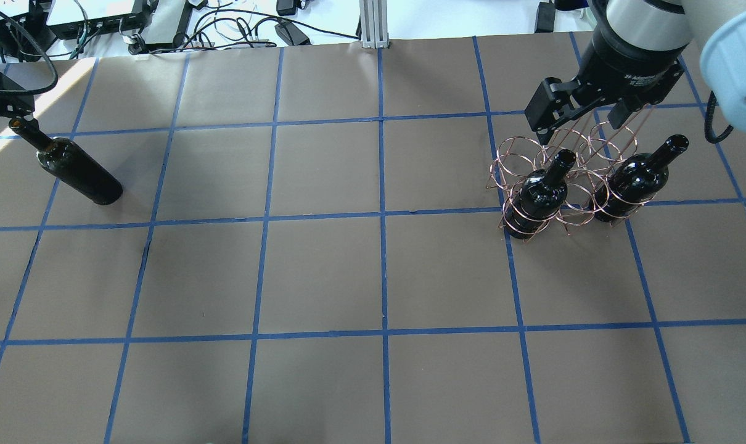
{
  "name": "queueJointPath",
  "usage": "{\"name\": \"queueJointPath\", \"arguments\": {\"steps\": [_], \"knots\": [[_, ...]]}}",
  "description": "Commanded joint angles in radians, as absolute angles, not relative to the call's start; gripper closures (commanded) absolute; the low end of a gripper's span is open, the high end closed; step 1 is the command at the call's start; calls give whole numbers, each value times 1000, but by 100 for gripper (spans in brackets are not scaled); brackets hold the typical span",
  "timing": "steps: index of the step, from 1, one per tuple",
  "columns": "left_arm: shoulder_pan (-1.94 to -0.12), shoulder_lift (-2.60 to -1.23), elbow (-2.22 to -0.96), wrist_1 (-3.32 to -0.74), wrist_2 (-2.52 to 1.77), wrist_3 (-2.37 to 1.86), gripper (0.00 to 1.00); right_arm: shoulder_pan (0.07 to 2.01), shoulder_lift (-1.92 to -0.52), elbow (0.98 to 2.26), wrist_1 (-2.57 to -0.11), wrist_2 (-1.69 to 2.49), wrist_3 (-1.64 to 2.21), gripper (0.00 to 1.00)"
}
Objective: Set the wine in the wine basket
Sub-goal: 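Lower the left gripper over the neck of the lying dark bottle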
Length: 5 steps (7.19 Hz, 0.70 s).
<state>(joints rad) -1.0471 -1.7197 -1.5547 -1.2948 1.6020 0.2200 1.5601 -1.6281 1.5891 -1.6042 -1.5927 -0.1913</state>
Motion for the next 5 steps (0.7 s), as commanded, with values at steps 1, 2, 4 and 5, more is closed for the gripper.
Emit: {"name": "queueJointPath", "arguments": {"steps": [1,2,4,5], "knots": [[-1037,-1823,-1485,-1255,1600,444,0,1560,-1628,1591,-1606,-1592,-193,0],[-1035,-1868,-1464,-1253,1595,563,0,1560,-1629,1591,-1605,-1592,-192,0],[-1016,-1920,-1444,-1243,1510,650,0,1562,-1629,1595,-1606,-1589,-189,0],[-993,-1930,-1443,-1244,1493,652,0,1562,-1629,1595,-1606,-1591,-189,0]]}}
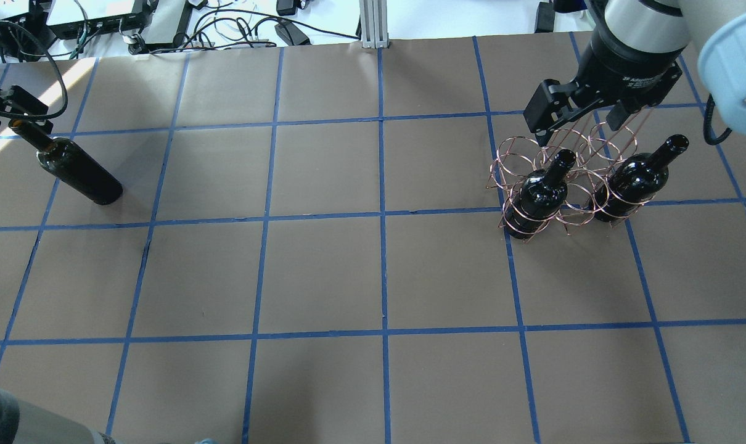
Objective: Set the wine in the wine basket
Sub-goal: 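Close the left gripper on the bottle neck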
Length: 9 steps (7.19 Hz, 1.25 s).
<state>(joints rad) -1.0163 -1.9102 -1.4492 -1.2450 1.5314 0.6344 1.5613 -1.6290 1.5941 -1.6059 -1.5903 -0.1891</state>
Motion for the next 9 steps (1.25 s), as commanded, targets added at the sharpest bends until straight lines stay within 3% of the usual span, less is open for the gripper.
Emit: {"name": "queueJointPath", "arguments": {"steps": [1,2,3,5,7,9], "knots": [[-989,-1933,-1443,-1247,1479,650,0,1562,-1629,1595,-1606,-1591,-189,0],[-989,-1934,-1445,-1250,1474,650,4,1560,-1628,1595,-1606,-1591,-189,0],[-989,-1936,-1445,-1250,1471,647,14,1562,-1628,1595,-1606,-1591,-190,0],[-989,-1936,-1445,-1250,1471,637,20,1562,-1629,1595,-1606,-1591,-190,0],[-996,-1934,-1445,-1250,1473,620,56,1562,-1629,1595,-1606,-1591,-189,0],[-999,-1931,-1447,-1252,1471,618,73,1560,-1629,1595,-1606,-1595,-196,0]]}}
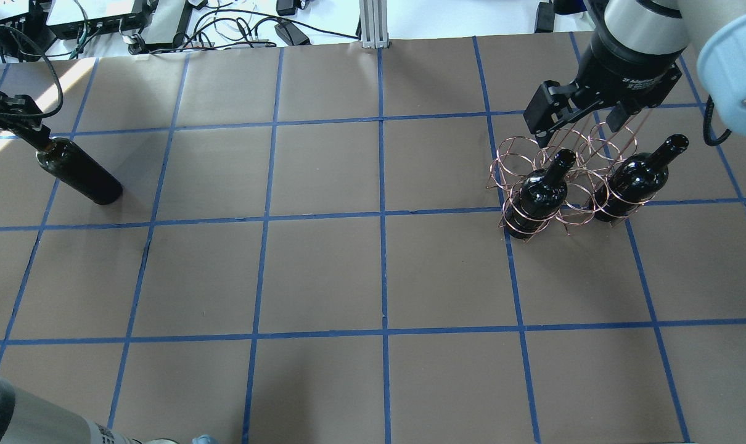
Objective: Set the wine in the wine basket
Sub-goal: 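Close the left gripper on the bottle neck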
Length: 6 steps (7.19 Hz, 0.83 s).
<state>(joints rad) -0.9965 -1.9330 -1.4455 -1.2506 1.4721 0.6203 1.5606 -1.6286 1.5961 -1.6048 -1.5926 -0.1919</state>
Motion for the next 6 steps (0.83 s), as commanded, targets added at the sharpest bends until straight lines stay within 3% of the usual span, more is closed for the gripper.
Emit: {"name": "queueJointPath", "arguments": {"steps": [1,2,3,6], "knots": [[-1000,-1925,-1447,-1253,1473,603,75,1560,-1628,1595,-1605,-1597,-198,0],[-1003,-1916,-1445,-1255,1477,598,92,1560,-1628,1595,-1606,-1592,-198,0],[-1003,-1911,-1445,-1256,1485,598,100,1560,-1629,1597,-1606,-1594,-198,0],[-1025,-1866,-1463,-1311,1489,565,100,1559,-1628,1595,-1603,-1597,-199,0]]}}
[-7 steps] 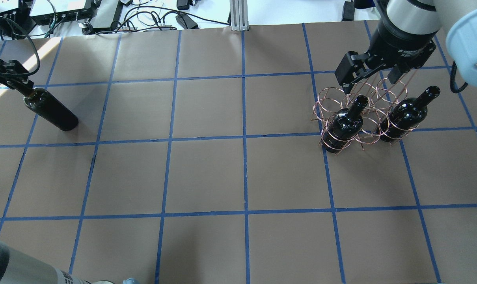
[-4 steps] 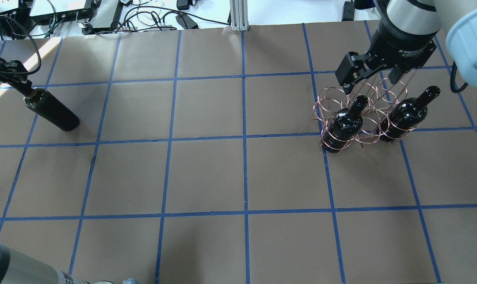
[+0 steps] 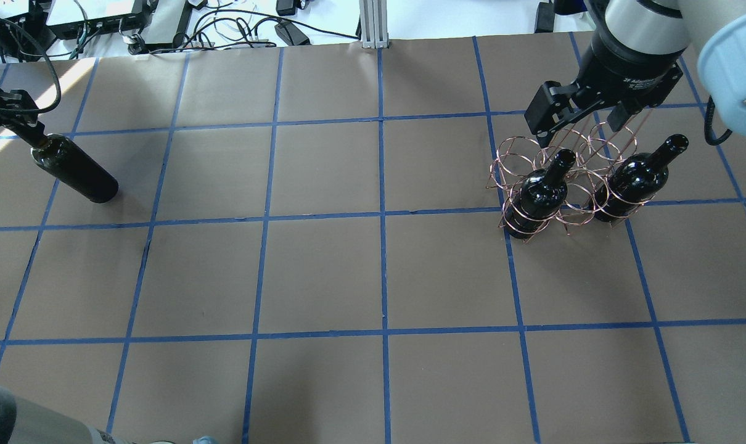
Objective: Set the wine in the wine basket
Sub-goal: 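Lift the bottle with the left gripper and swing it upright toward the table center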
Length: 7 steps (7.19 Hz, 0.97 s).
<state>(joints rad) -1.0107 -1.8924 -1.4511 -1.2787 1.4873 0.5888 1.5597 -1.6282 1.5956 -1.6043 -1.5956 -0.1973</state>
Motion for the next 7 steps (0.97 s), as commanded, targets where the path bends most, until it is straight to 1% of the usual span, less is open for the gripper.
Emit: {"name": "queueJointPath", "arguments": {"steps": [1,3,4,5,7], "knots": [[-1047,-1826,-1488,-1336,1491,537,100,1560,-1628,1595,-1605,-1594,-198,0],[-1124,-1706,-1609,-1338,1491,364,100,1560,-1629,1597,-1602,-1595,-198,0],[-1178,-1659,-1638,-1336,1479,236,100,1560,-1628,1597,-1603,-1595,-198,0],[-1257,-1634,-1649,-1336,1473,16,100,1559,-1628,1597,-1601,-1595,-199,0],[-1487,-1614,-1655,-1325,1497,-270,100,1560,-1629,1597,-1600,-1597,-199,0]]}}
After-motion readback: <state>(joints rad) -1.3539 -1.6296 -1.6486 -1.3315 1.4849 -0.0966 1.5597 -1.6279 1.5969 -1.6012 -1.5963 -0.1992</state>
